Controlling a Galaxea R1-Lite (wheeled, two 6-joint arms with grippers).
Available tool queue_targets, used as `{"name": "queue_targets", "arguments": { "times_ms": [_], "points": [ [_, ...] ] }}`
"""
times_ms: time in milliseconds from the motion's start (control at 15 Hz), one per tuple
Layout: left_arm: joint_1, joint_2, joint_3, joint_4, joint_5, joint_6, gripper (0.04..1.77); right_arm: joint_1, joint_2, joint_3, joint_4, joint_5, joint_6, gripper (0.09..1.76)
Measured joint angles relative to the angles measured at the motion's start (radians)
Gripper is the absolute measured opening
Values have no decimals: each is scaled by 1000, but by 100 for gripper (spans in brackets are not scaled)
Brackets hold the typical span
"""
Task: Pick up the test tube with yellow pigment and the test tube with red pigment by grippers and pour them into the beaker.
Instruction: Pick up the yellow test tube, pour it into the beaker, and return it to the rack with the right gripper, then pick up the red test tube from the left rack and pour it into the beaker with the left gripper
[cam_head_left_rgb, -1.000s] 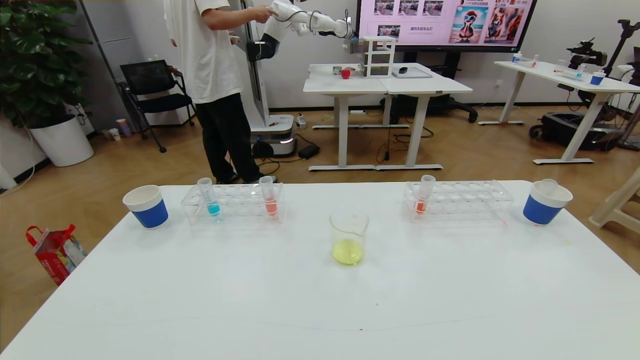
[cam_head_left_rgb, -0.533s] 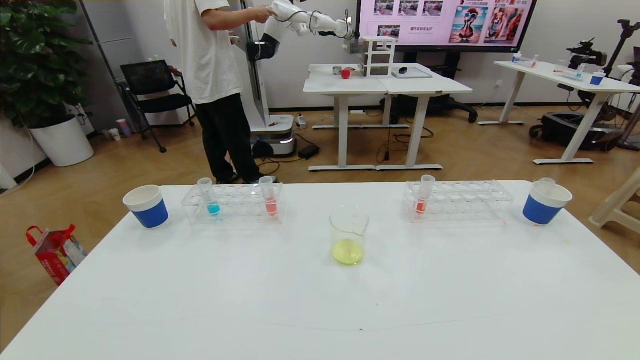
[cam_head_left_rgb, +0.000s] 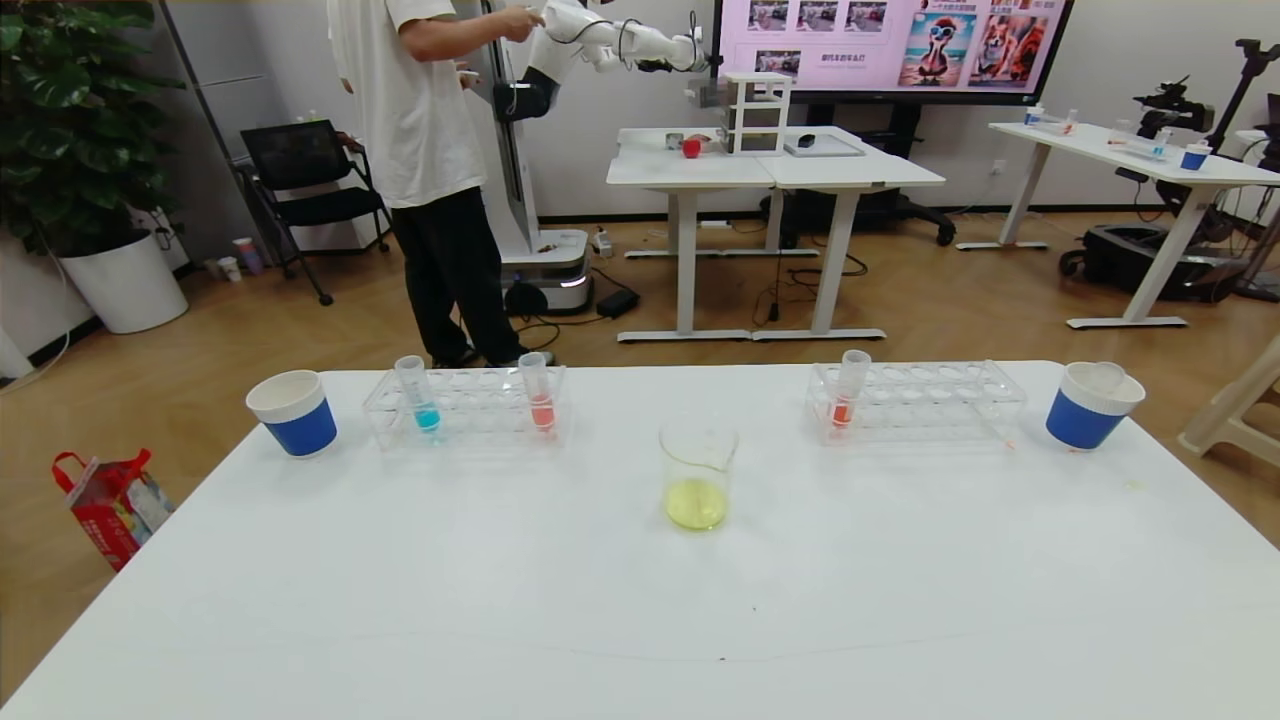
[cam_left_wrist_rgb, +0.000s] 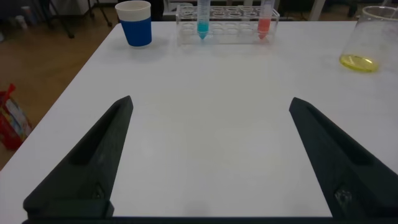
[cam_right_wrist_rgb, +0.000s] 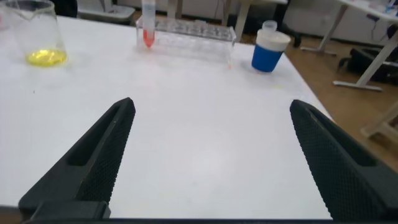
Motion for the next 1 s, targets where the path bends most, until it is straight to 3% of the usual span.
{"name": "queue_targets", "arguments": {
  "times_ms": [133, 1000],
  "points": [
    [0, 0, 0, 0, 0, 0, 175, 0, 0, 15, 46, 19, 6, 174],
    [0, 0, 0, -4, 0, 2, 175, 0, 0, 21, 44, 5, 85, 174]
  ]
}}
